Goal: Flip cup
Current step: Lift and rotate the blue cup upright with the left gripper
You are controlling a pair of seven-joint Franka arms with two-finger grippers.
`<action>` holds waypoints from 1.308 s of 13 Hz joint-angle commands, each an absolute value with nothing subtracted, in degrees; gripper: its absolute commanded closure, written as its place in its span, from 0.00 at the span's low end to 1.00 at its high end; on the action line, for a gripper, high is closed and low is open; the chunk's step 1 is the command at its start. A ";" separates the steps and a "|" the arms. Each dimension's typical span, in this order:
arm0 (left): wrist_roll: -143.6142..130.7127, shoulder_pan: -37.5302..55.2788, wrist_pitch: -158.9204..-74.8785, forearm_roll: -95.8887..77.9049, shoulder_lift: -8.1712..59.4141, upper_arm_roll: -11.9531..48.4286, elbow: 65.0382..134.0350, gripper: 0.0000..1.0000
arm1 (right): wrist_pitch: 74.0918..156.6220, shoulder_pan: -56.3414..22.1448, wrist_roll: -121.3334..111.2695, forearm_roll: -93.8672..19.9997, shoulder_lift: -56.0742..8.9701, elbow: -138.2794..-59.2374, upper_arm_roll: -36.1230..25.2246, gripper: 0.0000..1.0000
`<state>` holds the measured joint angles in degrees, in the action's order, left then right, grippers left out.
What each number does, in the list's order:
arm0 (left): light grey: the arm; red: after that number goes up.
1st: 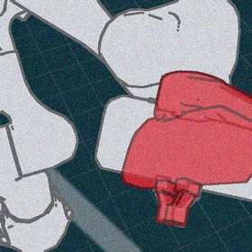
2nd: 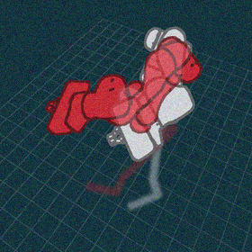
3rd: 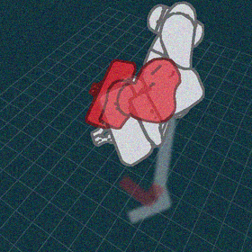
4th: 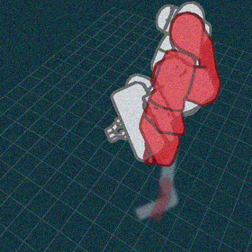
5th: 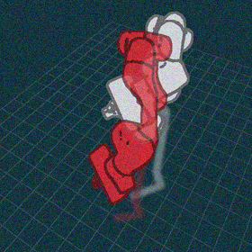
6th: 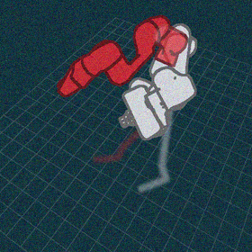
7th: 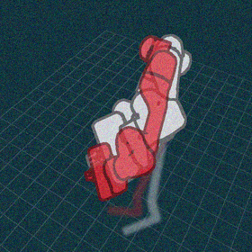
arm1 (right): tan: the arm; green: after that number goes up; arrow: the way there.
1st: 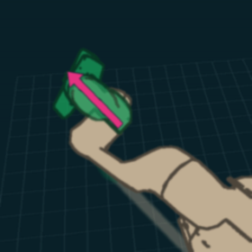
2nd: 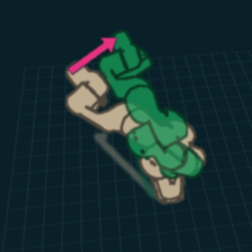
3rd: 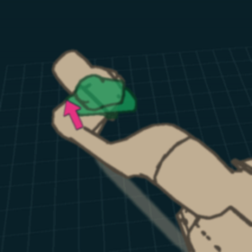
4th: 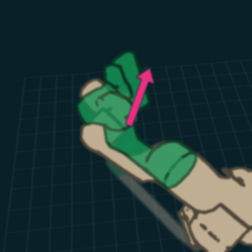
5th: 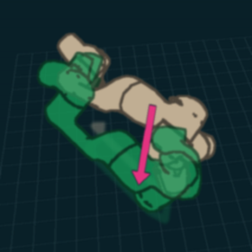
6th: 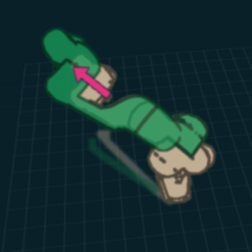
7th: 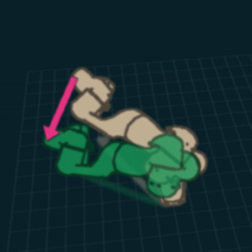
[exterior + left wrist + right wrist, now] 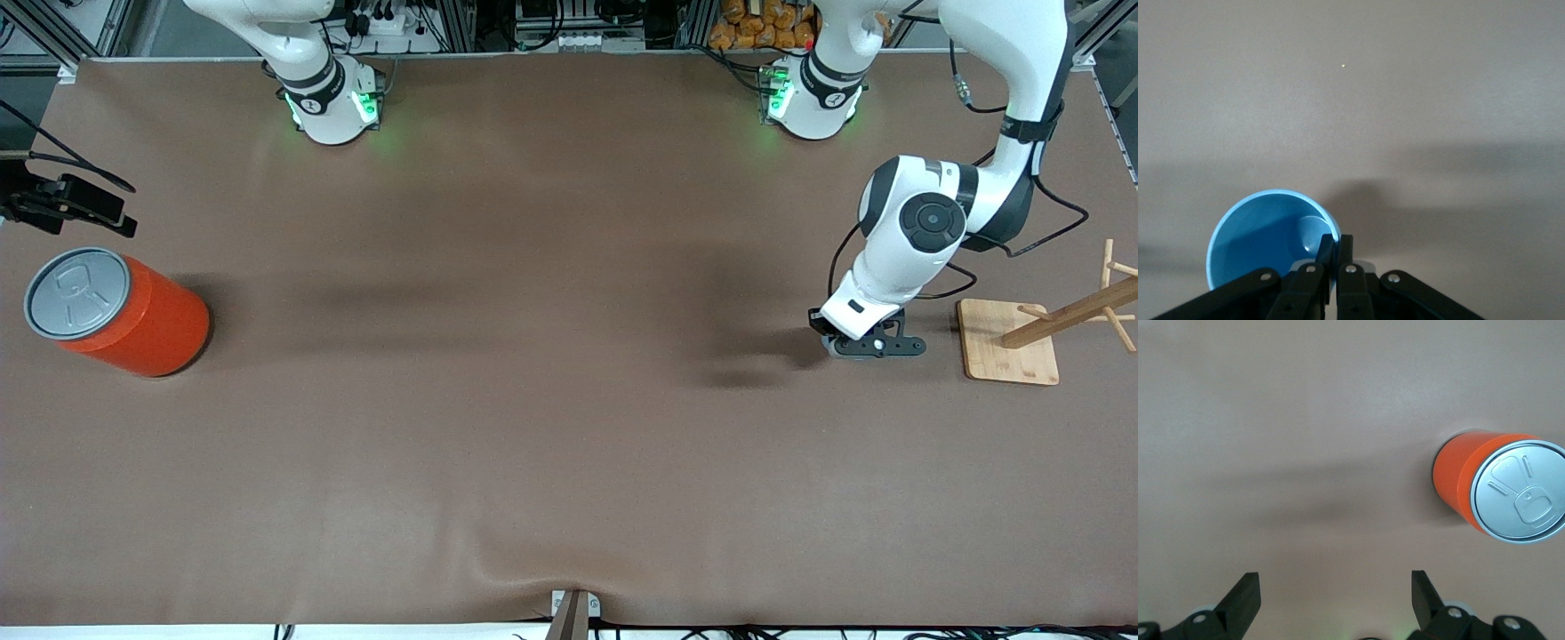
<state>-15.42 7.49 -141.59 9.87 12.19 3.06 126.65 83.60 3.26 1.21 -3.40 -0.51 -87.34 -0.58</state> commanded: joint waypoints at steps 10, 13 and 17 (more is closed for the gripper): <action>-15.56 6.77 -141.42 11.16 12.31 4.04 125.60 0.00 | 82.88 3.96 1.14 -4.48 -0.53 -86.57 -0.09 0.00; -15.64 6.77 -128.29 10.29 11.60 5.35 117.46 0.00 | 82.88 3.96 1.14 -4.48 -0.53 -86.57 -0.09 0.00; -15.64 6.94 -113.93 6.42 13.18 6.59 103.65 0.00 | 82.97 3.96 1.14 -4.48 -0.53 -86.57 -0.09 0.00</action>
<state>-15.58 7.40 -119.09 7.98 11.88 5.99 109.51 83.60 3.26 1.21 -3.45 -0.51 -87.34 -0.57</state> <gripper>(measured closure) 0.000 0.000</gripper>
